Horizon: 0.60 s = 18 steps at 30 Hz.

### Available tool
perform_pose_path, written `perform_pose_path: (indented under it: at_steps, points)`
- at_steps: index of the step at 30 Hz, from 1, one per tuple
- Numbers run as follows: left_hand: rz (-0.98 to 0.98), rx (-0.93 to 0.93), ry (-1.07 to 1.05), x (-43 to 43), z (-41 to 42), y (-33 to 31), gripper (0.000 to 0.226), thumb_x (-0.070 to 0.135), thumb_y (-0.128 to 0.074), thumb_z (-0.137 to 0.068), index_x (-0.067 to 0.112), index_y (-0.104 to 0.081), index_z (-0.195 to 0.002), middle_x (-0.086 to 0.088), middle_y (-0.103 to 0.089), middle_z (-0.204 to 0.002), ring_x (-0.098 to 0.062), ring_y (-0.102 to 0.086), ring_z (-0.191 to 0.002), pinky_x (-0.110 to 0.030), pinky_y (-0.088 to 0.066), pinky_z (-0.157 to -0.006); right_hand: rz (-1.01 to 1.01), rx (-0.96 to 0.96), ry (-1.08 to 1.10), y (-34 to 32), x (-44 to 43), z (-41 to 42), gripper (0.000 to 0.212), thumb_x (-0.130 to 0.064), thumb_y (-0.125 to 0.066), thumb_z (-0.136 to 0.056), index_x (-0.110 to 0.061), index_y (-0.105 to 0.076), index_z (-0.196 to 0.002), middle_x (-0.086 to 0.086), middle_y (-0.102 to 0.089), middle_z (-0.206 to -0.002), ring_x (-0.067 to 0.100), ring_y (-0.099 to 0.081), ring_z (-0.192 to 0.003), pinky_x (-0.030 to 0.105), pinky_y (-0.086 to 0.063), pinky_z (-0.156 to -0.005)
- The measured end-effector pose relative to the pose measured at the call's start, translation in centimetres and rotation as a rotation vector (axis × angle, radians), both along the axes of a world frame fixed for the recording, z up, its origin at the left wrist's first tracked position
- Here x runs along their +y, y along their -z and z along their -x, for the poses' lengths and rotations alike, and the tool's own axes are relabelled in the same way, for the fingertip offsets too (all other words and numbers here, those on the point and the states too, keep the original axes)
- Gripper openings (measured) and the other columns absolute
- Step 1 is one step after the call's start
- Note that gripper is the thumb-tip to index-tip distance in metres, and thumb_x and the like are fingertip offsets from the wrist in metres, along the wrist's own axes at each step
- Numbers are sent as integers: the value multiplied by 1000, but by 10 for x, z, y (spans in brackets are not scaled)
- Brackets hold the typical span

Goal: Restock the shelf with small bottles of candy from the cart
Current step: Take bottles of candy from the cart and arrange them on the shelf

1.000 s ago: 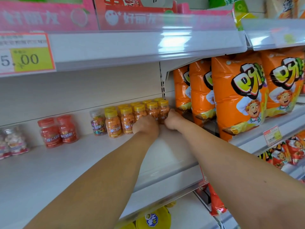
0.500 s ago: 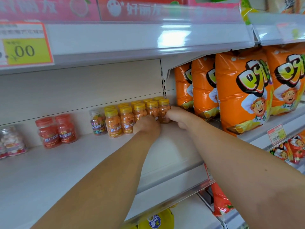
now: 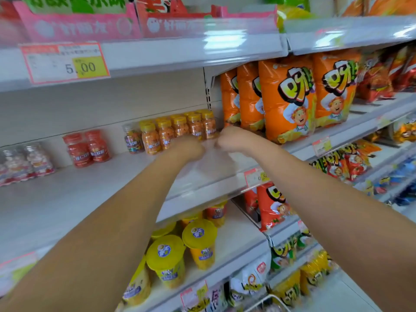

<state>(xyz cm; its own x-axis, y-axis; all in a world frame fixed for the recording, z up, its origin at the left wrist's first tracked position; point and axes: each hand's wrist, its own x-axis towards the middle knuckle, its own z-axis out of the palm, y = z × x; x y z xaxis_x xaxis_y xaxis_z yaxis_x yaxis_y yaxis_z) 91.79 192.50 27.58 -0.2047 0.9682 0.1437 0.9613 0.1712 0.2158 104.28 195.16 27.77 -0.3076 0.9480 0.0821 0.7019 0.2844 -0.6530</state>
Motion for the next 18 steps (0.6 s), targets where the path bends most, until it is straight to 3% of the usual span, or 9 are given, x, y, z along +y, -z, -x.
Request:
perform_pose_path:
  at_steps: [2, 6, 8, 10, 13, 16, 18]
  points:
    - [-153, -104, 63, -31, -6, 5, 26, 21, -49, -93, 4, -61, -108, -12, -61, -103, -30, -57, -96, -28, -40, -72, -111, 76, -28, 9, -30, -15, 8, -17, -56, -90, -12, -62, -92, 3, -57, -87, 19, -54, -86, 28, -44, -70]
    - [-615, -336, 228, -115, -20, 37, 30, 29, -48, -96, 10, -61, -76, 2, -56, -82, -15, -51, -77, -27, -34, -65, -353, 240, 2, 35, -102, -44, 18, -26, -61, -90, -11, -59, -78, -3, -57, -73, 13, -56, -71, 26, -37, -61]
    - [-715, -385, 304, -159, -27, 62, 35, 30, -49, -95, 13, -56, -65, 0, -54, -71, -10, -51, -69, -28, -37, -64, -417, 256, 3, 49, -134, -59, 22, -27, -62, -89, -17, -53, -72, -6, -55, -70, 10, -51, -67, 25, -35, -60]
    - [-663, -416, 331, -197, -34, 97, 42, 30, -50, -95, 20, -44, -55, 4, -43, -58, -3, -43, -58, -17, -31, -55, -351, 211, -29, 69, -157, -70, 26, -27, -62, -89, -21, -48, -68, -9, -51, -68, 10, -48, -66, 26, -34, -62]
    - [-405, -420, 310, -233, -40, 165, 50, 31, -52, -95, 17, -33, -51, 5, -33, -53, -5, -36, -51, -18, -25, -50, -118, 80, -85, 122, -181, -84, 20, -27, -61, -90, -11, -56, -80, -2, -55, -73, 16, -56, -70, 30, -42, -64]
    - [-90, -486, 222, -250, -38, 236, 45, 28, -54, -95, 14, -36, -55, 0, -36, -54, -10, -35, -51, -21, -28, -51, 104, -77, -77, 196, -196, -97, 23, -27, -60, -92, -4, -58, -96, 8, -62, -90, 25, -59, -86, 38, -47, -79]
    - [108, -543, 131, -257, -38, 277, 35, 26, -54, -94, 12, -45, -63, 0, -44, -58, -12, -41, -54, -19, -31, -50, 239, -223, -35, 248, -205, -106, 21, -28, -58, -92, -8, -56, -96, 8, -62, -91, 25, -59, -87, 35, -49, -73]
